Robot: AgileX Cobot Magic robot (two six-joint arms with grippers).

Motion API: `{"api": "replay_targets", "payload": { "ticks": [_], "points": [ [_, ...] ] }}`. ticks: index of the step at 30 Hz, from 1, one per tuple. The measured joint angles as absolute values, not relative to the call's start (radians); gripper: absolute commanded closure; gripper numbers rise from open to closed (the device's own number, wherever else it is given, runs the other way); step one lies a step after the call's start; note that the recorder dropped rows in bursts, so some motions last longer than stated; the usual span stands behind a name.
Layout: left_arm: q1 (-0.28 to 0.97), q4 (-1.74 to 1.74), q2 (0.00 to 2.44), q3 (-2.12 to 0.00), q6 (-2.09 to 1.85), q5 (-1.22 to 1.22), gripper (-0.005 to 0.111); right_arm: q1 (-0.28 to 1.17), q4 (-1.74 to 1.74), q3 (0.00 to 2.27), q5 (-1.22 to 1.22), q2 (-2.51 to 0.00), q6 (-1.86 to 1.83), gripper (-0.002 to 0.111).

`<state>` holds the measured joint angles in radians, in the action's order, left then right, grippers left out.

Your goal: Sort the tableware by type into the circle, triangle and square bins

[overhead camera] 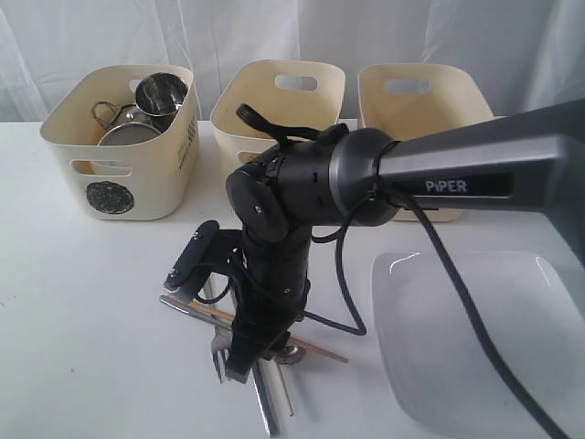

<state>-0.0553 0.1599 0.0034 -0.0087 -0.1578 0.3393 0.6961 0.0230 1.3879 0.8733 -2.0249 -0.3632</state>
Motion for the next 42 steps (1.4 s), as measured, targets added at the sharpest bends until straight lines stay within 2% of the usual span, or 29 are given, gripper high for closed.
{"api": "replay_targets", "payload": {
  "ticks": [4,10,13,27,31,42],
  "points": [
    [-0.055,0.160,0.003,-0.009,-0.158,0.339,0.107,0.687,0.023,1.388,0.873,-2.065,-0.361,0.068],
    [-0.055,0.160,0.003,-0.009,-0.158,0.339,0.107,0.685,0.023,1.391,0.874,-2.070,-0.360,0.089],
    [-0.055,0.160,0.003,-0.009,-0.158,0.339,0.107,0.683,0.023,1.394,0.891,-2.070,-0.360,0.094],
    [-0.055,0.160,0.003,-0.009,-0.158,0.339,0.107,0.683,0.023,1.394,0.941,-2.046,-0.360,0.095],
    [-0.055,0.160,0.003,-0.009,-0.158,0.339,0.107,0.683,0.023,1.394,0.941,-2.046,-0.360,0.108],
    [-0.055,0.160,0.003,-0.009,-0.158,0.339,0.107,0.683,0.023,1.394,0.941,-2.022,-0.358,0.108]
  ]
}}
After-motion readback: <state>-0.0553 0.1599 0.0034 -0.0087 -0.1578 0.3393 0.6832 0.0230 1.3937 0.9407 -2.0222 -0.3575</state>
